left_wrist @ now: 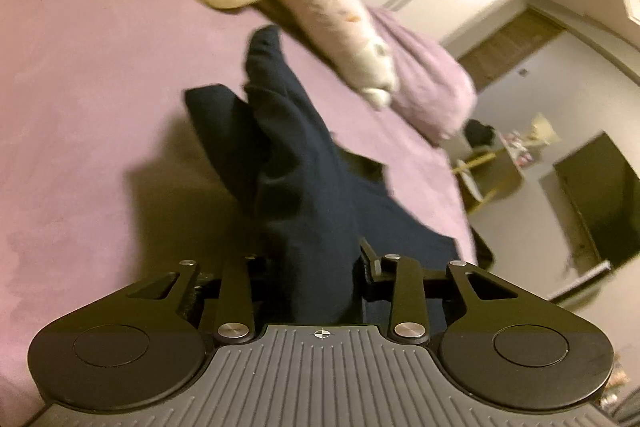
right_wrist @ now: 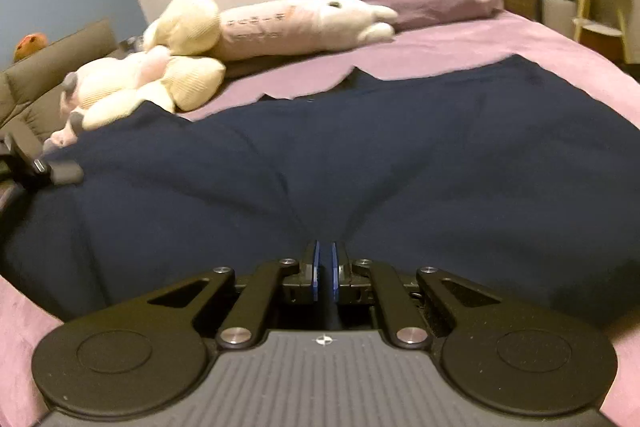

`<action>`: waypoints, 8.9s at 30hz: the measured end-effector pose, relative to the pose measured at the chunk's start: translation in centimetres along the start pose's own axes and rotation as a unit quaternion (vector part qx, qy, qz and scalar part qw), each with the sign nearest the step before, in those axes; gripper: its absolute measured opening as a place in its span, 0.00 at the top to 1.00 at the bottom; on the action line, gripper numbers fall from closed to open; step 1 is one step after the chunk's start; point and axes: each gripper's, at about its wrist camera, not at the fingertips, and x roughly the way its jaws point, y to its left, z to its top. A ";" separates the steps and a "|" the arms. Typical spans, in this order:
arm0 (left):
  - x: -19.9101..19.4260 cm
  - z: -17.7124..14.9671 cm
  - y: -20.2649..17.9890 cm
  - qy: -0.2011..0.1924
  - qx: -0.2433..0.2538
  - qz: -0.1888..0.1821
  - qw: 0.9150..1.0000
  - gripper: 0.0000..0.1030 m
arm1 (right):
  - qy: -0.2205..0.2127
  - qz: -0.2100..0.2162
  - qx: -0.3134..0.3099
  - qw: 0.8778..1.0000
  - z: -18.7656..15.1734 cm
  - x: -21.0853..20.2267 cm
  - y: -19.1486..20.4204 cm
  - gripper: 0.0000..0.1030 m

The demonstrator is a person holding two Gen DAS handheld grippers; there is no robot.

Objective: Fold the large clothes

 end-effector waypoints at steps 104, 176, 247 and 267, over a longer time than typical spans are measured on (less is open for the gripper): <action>15.2 -3.8 -3.9 0.116 -0.003 -0.077 0.990 0.01 | -0.040 0.020 0.204 0.978 9.1 -4.8 -23.3 0.39; 0.1 -8.1 -6.0 0.075 0.153 0.223 0.960 0.00 | 0.009 -0.161 -0.029 0.987 2.4 -6.9 -0.2 0.11; -4.8 -13.7 -9.6 0.109 0.242 0.246 0.932 0.00 | 0.116 -0.214 -0.048 0.969 -0.9 -12.7 5.7 0.01; -4.8 -13.6 -9.6 0.108 0.248 0.245 0.931 0.00 | 0.116 -0.212 -0.043 0.969 -0.9 -12.8 5.8 0.01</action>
